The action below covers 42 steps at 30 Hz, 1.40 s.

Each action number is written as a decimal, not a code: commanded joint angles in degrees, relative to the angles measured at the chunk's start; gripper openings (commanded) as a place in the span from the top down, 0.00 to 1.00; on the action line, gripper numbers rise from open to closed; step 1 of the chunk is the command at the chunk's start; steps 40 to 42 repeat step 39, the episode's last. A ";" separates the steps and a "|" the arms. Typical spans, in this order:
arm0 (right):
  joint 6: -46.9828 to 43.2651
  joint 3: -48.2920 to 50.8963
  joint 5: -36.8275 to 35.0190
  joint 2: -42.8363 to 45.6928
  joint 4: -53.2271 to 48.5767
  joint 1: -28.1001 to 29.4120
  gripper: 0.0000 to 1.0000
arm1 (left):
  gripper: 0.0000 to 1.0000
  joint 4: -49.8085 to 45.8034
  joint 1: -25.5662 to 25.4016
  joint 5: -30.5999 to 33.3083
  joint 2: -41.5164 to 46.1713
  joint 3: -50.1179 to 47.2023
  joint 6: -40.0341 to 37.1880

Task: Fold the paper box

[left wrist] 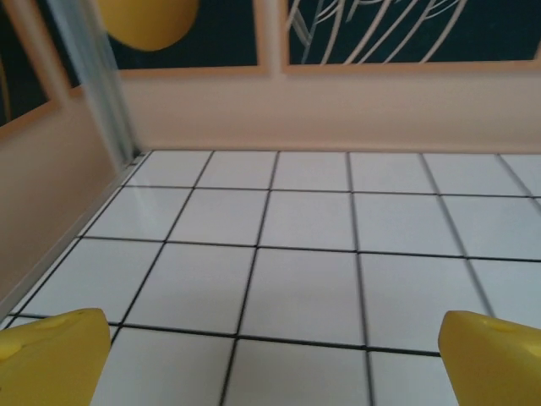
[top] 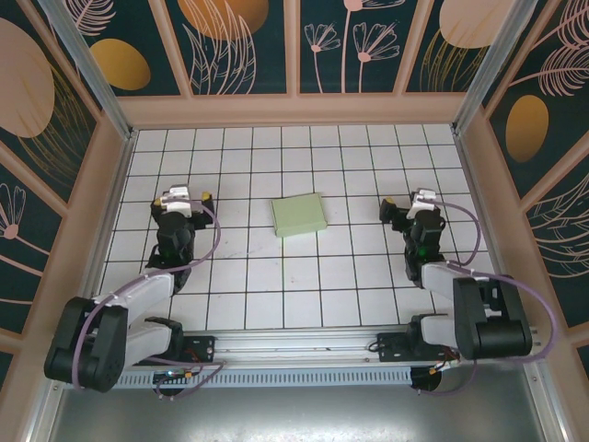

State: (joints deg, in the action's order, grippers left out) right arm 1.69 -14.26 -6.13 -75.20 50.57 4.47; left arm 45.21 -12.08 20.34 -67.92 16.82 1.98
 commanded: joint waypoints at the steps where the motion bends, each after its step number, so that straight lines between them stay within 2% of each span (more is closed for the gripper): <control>1: -3.92 3.04 -2.48 -4.23 19.78 -1.09 0.01 | 0.01 13.71 3.53 -3.63 -2.69 -4.44 -1.26; 4: -2.65 5.17 0.02 -10.01 28.20 -2.88 0.01 | 0.01 20.48 6.43 -7.27 -8.06 -5.41 -0.28; 6: -2.41 6.44 1.49 -15.07 35.63 -3.63 0.01 | 0.01 22.18 6.50 -10.01 -9.98 -4.28 -2.66; 9: -1.48 5.77 4.79 -13.92 32.05 -5.16 0.01 | 0.01 21.95 8.30 -10.52 -12.93 -2.95 -0.70; 12: -0.16 4.94 4.85 -14.08 30.91 -6.26 0.01 | 0.01 34.65 9.38 -10.93 -20.04 -6.03 0.12; 14: 0.31 4.08 4.35 -14.05 29.16 -6.47 0.01 | 0.01 26.27 9.95 -10.33 -18.64 -3.20 1.53; 17: 0.70 2.55 3.29 -13.97 26.18 -6.42 0.01 | 0.01 28.04 10.85 -9.16 -19.15 -3.51 2.72; 42: 0.69 2.59 3.24 -13.97 26.34 -6.37 0.01 | 0.01 28.18 10.83 -9.18 -19.10 -3.64 2.72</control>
